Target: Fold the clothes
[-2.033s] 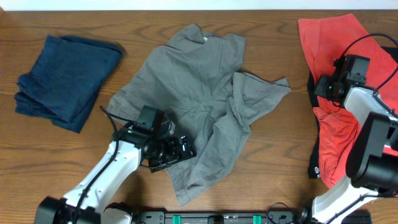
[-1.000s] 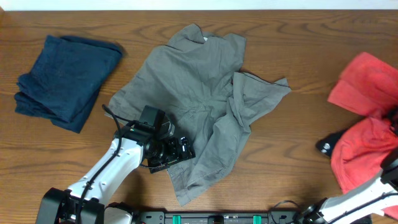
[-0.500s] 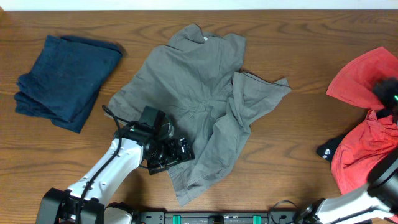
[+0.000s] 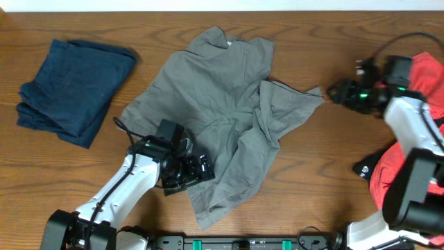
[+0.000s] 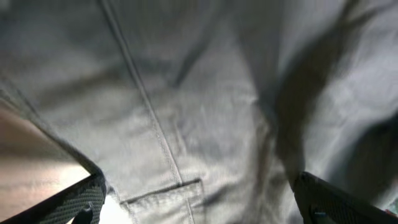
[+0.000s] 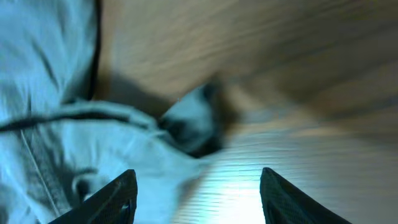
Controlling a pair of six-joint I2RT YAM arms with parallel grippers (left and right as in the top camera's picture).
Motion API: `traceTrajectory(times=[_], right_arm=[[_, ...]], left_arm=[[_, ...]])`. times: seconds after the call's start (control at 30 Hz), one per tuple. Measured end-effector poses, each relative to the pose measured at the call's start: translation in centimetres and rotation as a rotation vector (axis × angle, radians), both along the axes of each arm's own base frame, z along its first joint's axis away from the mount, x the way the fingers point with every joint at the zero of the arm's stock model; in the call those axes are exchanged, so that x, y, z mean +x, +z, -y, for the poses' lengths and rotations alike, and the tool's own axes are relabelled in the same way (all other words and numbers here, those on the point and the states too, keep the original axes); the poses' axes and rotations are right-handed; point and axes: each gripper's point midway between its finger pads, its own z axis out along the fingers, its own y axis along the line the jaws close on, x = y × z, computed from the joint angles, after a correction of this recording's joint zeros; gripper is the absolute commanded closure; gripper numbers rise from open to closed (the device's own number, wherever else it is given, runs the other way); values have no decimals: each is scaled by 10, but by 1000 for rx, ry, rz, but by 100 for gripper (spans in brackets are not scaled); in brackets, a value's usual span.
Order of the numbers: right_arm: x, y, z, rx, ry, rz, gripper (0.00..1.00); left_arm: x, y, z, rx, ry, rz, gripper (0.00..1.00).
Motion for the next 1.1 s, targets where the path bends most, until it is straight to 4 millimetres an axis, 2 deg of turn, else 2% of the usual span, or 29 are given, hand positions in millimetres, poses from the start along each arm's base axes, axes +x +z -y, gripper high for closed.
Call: traceTrajectory(times=[0.13,0.27,0.3,0.33,0.37,0.4,0.43,0.57,0.6,0.67,0.73,0.77,0.83,0.87,0.93,1.03,1.1], right_arm=[[-3,-19,-34,-65,81,-43,35],[-5,-35,-56,-107,134,-71,39],[-7,-41,-60,-122,138,-88,45],[-8,-46,-62,-134,136,-102,60],[-9,-50,-62,-144,131,-111,85],[-10,-54,-61,-156,118,-126,99],[-12,-58,-60,-170,109,-141,99],[-30,-70,-41,-243,11,-254,99],[-38,-71,-31,-274,-33,-297,99],[-62,-68,-2,-356,-167,-400,94],[-75,-56,28,-404,-297,-437,67],[-78,-45,47,-426,-368,-430,58],[-82,-23,79,-449,-475,-392,48],[-85,-13,91,-458,-513,-379,46],[-93,-1,105,-470,-553,-374,45],[-103,7,110,-474,-553,-383,45],[-91,11,105,-452,-496,-329,43]], left_arm=[[14,1,2,-5,1,63,2],[19,1,2,-1,4,84,2],[19,1,2,-1,4,85,2],[19,1,2,-1,3,86,2],[19,1,2,-1,4,86,2],[19,1,2,0,4,86,2],[19,1,2,-1,4,86,2],[19,0,2,1,4,87,2],[19,0,2,1,4,87,2],[19,0,2,2,4,87,2],[19,0,2,2,4,86,2],[19,0,2,2,4,87,2],[19,0,2,2,4,88,2],[19,0,2,2,4,88,2],[19,0,2,1,4,87,2],[19,0,2,1,4,88,2],[22,1,3,-5,4,99,2]])
